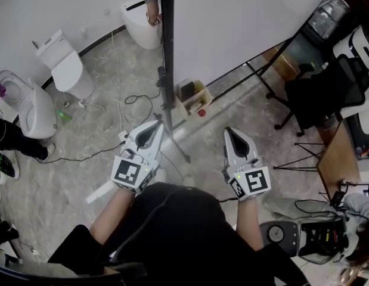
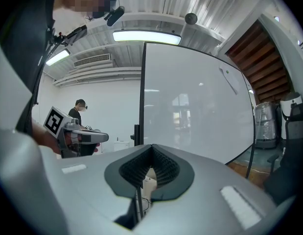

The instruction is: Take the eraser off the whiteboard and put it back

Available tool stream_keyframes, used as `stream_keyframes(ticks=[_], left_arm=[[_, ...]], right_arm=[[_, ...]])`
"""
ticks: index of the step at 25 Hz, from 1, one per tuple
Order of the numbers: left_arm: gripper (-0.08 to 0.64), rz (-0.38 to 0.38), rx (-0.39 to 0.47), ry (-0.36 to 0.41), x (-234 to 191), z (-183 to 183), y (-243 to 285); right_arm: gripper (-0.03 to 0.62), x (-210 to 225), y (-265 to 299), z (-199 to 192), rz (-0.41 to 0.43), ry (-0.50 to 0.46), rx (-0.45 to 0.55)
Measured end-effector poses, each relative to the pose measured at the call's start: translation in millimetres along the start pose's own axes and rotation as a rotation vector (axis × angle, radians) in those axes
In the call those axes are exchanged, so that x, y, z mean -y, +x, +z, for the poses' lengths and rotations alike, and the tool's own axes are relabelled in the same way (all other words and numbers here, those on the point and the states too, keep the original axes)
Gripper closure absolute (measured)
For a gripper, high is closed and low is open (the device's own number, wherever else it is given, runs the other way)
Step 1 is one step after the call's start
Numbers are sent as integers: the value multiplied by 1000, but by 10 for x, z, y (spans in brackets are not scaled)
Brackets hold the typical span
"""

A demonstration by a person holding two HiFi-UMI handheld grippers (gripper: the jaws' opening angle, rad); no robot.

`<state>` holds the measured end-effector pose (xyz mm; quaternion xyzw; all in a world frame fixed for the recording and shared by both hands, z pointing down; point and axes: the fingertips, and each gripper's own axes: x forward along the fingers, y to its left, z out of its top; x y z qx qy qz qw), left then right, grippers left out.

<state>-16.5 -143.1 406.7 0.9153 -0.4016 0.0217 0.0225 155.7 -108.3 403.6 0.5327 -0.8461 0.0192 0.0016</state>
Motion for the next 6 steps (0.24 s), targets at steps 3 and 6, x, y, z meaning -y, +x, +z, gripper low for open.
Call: stream_keyframes(ticks=[3, 6], left_arm=[[554, -8, -8, 23, 71, -9, -2], [554, 22, -41, 29, 89, -13, -44]], right_arm=[[583, 34, -62, 11, -2, -1, 2], [583, 18, -112, 23, 8, -5, 7]])
